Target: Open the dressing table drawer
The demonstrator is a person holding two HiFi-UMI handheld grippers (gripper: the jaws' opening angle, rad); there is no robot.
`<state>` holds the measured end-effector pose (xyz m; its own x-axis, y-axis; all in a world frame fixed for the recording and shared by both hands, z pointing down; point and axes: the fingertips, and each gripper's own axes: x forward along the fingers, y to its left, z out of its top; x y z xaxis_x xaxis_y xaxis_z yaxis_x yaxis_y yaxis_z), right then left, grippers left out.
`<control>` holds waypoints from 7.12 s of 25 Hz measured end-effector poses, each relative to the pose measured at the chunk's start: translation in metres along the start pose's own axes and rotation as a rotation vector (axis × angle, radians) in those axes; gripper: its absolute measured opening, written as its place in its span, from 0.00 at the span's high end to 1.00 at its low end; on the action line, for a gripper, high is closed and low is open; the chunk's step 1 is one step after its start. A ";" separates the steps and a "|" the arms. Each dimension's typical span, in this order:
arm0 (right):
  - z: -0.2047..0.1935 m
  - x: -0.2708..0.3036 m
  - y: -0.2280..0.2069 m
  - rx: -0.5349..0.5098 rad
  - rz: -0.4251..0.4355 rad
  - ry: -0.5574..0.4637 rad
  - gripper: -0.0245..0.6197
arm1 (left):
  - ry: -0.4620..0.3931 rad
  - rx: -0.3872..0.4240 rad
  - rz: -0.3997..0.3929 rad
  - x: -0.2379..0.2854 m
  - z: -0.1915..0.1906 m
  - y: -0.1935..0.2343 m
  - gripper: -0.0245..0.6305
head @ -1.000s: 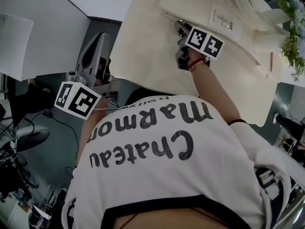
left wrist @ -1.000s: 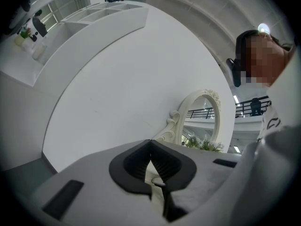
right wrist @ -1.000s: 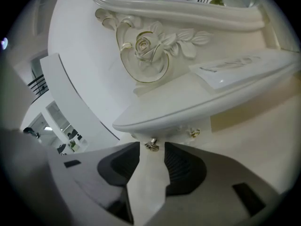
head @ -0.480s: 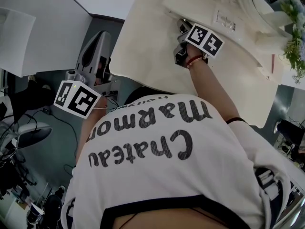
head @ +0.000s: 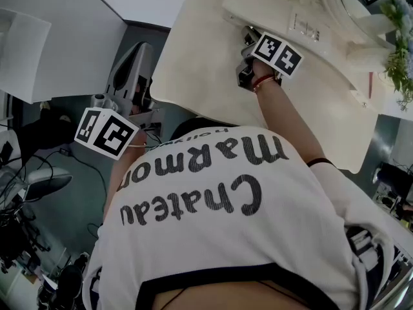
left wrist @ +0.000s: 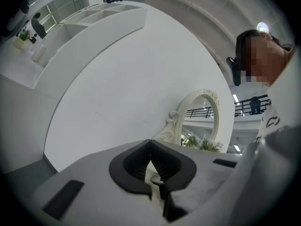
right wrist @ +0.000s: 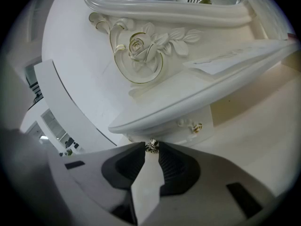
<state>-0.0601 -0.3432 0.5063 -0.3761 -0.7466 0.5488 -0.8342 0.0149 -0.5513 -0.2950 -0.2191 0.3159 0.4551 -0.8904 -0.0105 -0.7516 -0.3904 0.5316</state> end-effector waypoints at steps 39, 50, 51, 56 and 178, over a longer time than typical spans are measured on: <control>-0.024 -0.015 0.011 -0.001 0.019 0.043 0.80 | -0.084 0.005 0.019 -0.045 0.018 -0.019 0.93; -0.029 -0.018 0.009 0.002 0.015 0.045 0.80 | -0.099 0.005 0.024 -0.052 0.020 -0.020 0.93; -0.030 -0.018 0.010 0.000 0.015 0.046 0.80 | -0.102 0.006 0.024 -0.053 0.021 -0.020 0.93; -0.032 -0.020 0.011 -0.002 0.014 0.050 0.80 | -0.108 0.006 0.026 -0.055 0.023 -0.020 0.93; -0.062 -0.041 0.024 -0.012 -0.007 0.084 0.80 | -0.091 -0.041 -0.024 -0.033 0.018 -0.013 0.93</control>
<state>-0.0896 -0.2706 0.5096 -0.4023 -0.6881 0.6039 -0.8414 0.0180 -0.5400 -0.3088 -0.1884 0.2941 0.4261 -0.8992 -0.0993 -0.7199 -0.4035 0.5648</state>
